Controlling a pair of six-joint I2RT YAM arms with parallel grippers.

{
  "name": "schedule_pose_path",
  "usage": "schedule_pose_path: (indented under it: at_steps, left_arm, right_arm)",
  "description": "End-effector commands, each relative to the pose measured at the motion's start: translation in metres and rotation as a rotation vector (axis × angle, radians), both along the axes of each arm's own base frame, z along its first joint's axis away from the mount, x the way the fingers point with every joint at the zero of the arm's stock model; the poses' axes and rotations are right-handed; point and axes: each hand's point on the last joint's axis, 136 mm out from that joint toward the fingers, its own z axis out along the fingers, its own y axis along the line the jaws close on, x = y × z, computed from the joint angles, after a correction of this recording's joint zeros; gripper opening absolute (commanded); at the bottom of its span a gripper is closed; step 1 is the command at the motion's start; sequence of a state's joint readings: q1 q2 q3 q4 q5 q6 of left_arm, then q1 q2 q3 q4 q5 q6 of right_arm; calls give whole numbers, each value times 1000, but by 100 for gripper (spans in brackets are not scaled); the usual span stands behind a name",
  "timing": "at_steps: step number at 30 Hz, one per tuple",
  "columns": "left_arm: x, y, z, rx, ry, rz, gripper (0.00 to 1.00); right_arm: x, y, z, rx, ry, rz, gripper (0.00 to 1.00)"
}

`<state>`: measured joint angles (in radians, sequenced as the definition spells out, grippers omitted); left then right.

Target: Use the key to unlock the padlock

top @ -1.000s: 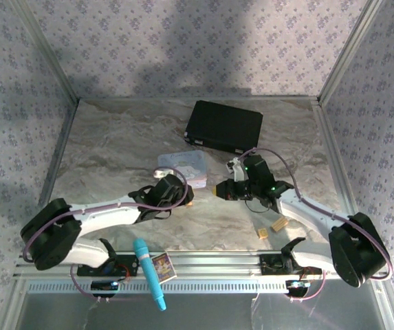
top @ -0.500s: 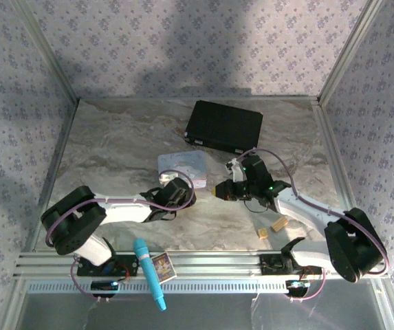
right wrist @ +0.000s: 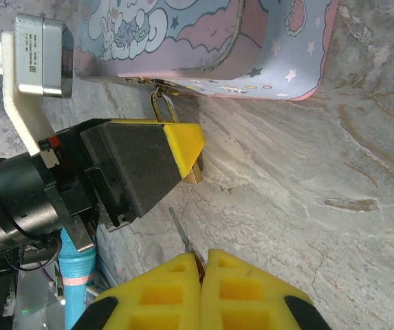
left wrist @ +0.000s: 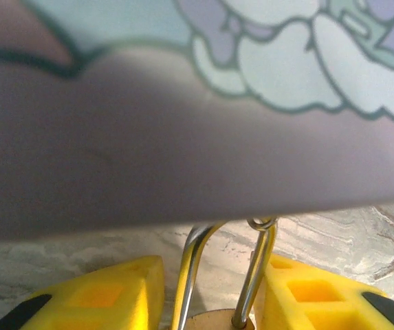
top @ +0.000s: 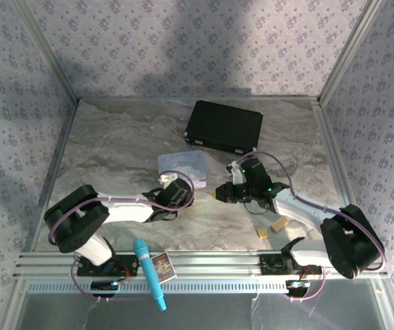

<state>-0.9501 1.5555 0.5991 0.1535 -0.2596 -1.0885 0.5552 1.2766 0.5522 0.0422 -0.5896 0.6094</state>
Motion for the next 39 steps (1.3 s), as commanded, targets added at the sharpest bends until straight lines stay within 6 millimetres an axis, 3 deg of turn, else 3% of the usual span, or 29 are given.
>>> schedule_pose_path:
  at_steps: [1, 23, 31, 39]
  left_arm:
    - [-6, -11, -15, -3, 50, -21, 36]
    - [-6, -7, -9, -21, 25, 34, 11]
    - [1, -9, 12, -262, 7, 169, 0]
    - [2, -4, 21, -362, 28, 268, 0]
  right_arm:
    - [-3, -1, -7, -11, 5, 3, 0]
    - [-13, 0, -20, 39, 79, -17, 0]
    - [-17, 20, -12, 198, 210, -17, 0]
    - [-19, 28, -20, 237, 341, -62, 0]
